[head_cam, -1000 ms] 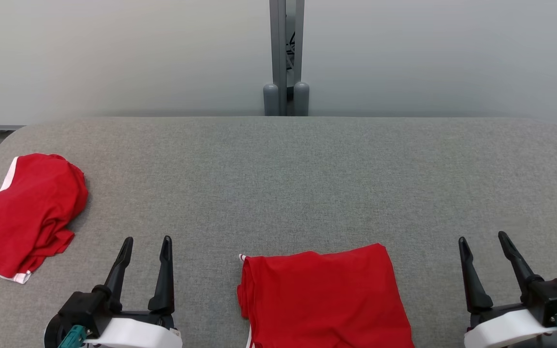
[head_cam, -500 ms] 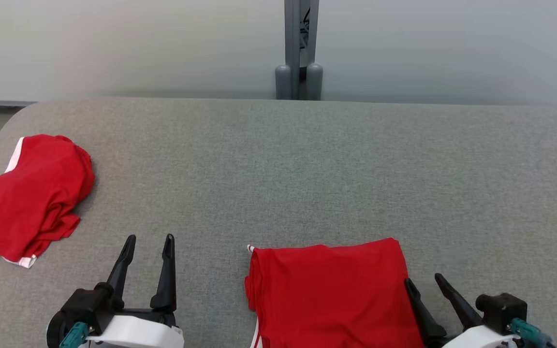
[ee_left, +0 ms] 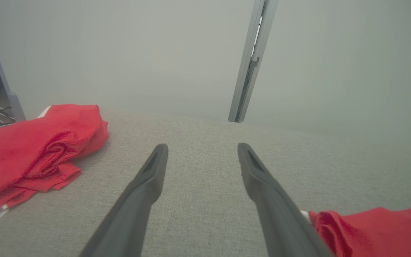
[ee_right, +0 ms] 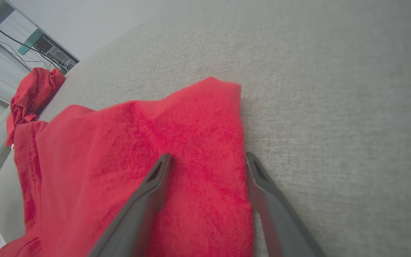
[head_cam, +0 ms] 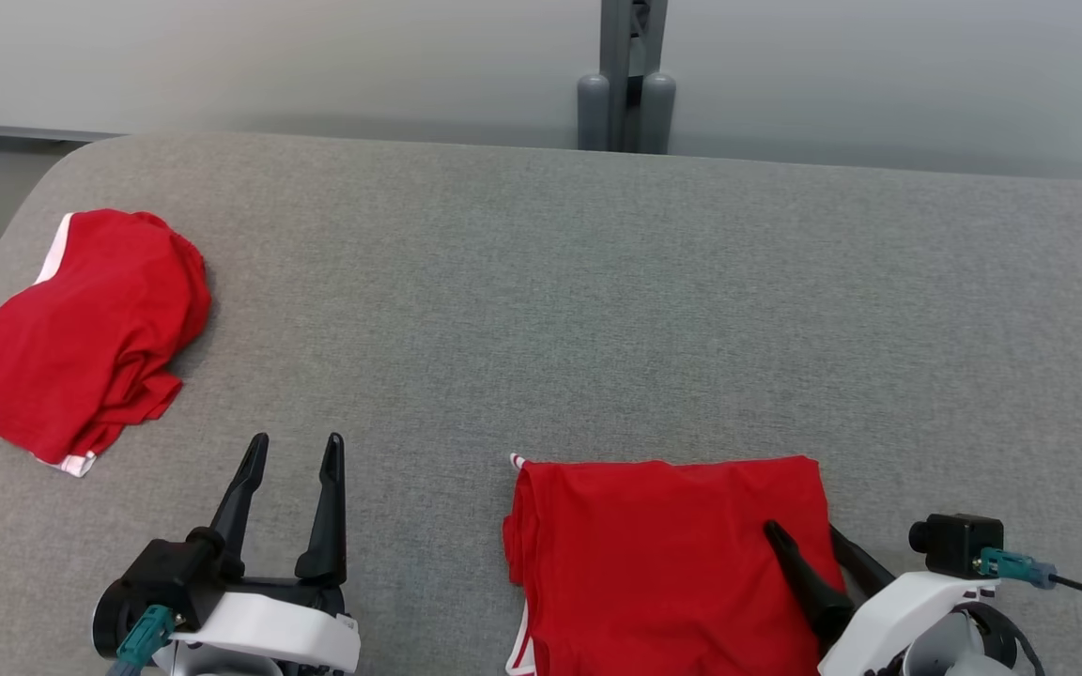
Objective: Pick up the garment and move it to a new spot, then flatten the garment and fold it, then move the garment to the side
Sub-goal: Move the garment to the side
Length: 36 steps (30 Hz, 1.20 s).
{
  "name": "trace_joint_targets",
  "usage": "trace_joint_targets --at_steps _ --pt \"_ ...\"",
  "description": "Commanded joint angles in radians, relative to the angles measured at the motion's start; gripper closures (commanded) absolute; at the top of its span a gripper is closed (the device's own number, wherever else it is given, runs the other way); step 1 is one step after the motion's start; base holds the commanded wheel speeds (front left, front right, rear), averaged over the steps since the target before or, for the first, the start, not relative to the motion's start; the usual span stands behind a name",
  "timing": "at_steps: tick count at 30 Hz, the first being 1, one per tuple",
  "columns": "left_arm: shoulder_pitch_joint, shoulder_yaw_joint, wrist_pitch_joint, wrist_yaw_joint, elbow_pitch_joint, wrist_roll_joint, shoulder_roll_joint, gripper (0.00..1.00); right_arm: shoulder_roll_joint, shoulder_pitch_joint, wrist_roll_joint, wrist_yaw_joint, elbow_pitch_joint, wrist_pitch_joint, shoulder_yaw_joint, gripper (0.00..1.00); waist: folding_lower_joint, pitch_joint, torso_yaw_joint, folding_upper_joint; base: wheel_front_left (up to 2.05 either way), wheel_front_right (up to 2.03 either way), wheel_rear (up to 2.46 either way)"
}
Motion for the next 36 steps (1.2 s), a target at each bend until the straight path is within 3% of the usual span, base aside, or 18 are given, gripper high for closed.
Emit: trace_joint_targets --at_steps 1,6,7,8,9,10,24,30,36 --pt "-0.021 -0.001 0.0 0.0 0.001 0.001 0.003 0.0 -0.007 0.0 0.031 0.001 0.006 0.021 0.028 0.0 0.0 0.007 0.013 0.0 0.0 0.0 0.0" --pt "-0.019 0.002 0.0 0.004 -0.002 -0.016 0.003 0.0 -0.036 -0.02 0.103 0.001 0.008 0.023 0.099 0.0 0.0 0.01 0.033 0.0 0.0 0.0 0.0" --pt "-0.018 0.001 0.0 0.003 -0.003 -0.017 0.003 0.0 -0.041 -0.025 0.114 0.001 0.009 0.02 0.112 0.51 0.0 0.01 0.037 0.0 0.0 0.0 0.0" --pt "-0.019 0.001 0.0 0.002 -0.004 -0.018 0.003 0.0 -0.044 -0.03 0.126 0.001 0.011 0.017 0.124 0.7 0.0 0.01 0.039 0.0 0.0 0.0 0.0" --pt "-0.019 0.0 0.0 0.002 -0.005 -0.018 0.003 0.0 -0.047 -0.034 0.136 0.001 0.013 0.012 0.132 0.96 0.0 0.011 0.042 0.0 0.0 0.0 0.0" --pt "-0.021 -0.001 0.0 0.002 -0.006 -0.018 0.003 0.0 -0.051 -0.039 0.142 0.001 0.013 0.006 0.144 1.0 0.0 0.012 0.044 0.0 0.0 0.0 0.0" --pt "-0.052 -0.018 0.0 -0.005 -0.026 0.006 0.003 0.0 -0.17 -0.21 0.1 -0.003 0.081 -0.057 0.269 1.0 0.0 0.077 -0.027 0.0 0.0 0.0 0.0" --pt "-0.097 -0.039 0.0 -0.015 -0.042 0.019 0.003 0.0 -0.282 -0.344 0.035 -0.003 0.134 -0.067 0.31 1.0 0.0 0.163 -0.094 0.0 0.0 0.0 0.0" --pt "-0.153 -0.08 0.0 -0.034 -0.058 0.053 0.004 0.0 -0.377 -0.478 -0.022 -0.002 0.209 -0.095 0.287 1.0 0.0 0.274 -0.151 0.0 0.0 0.0 0.0"
